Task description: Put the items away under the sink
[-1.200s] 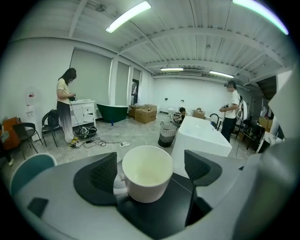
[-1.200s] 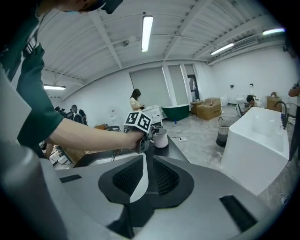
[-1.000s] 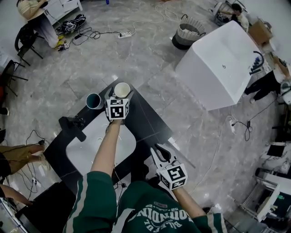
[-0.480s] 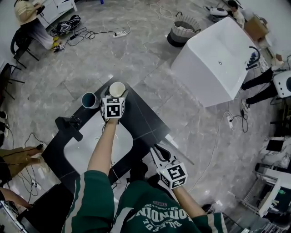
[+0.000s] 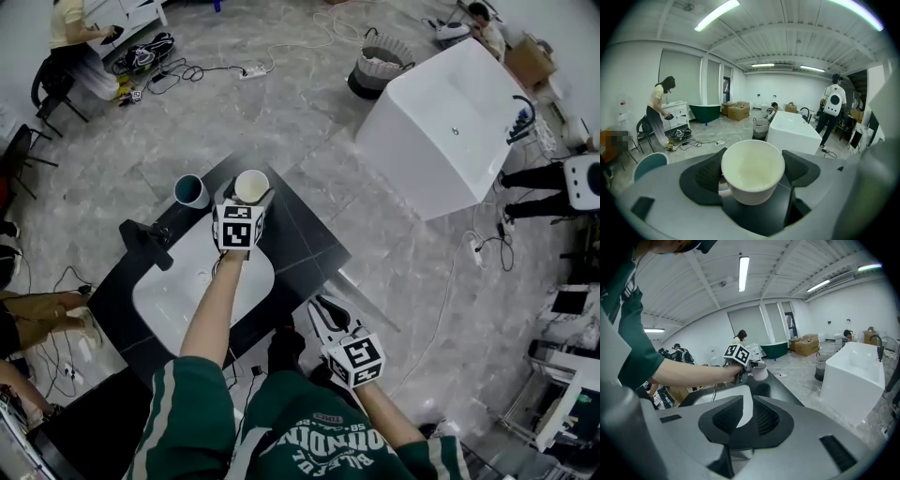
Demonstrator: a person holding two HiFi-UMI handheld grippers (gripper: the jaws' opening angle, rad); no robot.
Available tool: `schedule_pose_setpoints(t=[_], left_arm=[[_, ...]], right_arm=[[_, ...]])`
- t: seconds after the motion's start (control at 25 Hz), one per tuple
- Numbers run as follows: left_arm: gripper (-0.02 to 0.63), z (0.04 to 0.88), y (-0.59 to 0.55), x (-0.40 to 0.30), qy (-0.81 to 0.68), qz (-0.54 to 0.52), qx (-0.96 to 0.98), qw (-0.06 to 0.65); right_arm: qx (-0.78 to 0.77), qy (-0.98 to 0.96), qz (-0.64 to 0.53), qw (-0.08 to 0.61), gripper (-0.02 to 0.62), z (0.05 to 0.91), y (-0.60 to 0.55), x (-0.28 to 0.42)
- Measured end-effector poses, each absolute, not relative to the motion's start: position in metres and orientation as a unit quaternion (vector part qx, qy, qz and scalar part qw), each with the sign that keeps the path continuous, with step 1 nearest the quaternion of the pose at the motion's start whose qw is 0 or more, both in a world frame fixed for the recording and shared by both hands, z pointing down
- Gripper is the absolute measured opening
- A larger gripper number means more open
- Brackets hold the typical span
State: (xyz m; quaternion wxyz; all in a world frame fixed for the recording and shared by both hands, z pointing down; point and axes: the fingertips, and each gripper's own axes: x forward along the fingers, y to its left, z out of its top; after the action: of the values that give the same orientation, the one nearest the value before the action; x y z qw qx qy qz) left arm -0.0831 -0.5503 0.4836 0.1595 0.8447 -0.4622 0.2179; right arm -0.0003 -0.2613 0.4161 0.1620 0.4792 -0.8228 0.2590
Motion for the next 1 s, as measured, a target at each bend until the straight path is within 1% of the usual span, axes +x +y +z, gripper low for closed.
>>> schedule_pose_setpoints(t=[0.32,0.52,1.0], left_arm=[[0.414,0.451,-0.457,-0.054,-0.442,0.218,0.859,0.138],[0.413,0.436,-0.389,-0.036,-0.431,0.224,0.863,0.139],[0.414,0.396,-0.242,0.009,-0.419,0.227,0.87,0.123]], right_arm=[[0.474,-0.832,0.249,0.146,0.075,0.407,-0.191,0.014],[0.464,-0.842,0.241,0.137,0.075,0.396,-0.143,0.024],[0.466,-0.85,0.219,0.112,0.075,0.358,-0.037,0.071]])
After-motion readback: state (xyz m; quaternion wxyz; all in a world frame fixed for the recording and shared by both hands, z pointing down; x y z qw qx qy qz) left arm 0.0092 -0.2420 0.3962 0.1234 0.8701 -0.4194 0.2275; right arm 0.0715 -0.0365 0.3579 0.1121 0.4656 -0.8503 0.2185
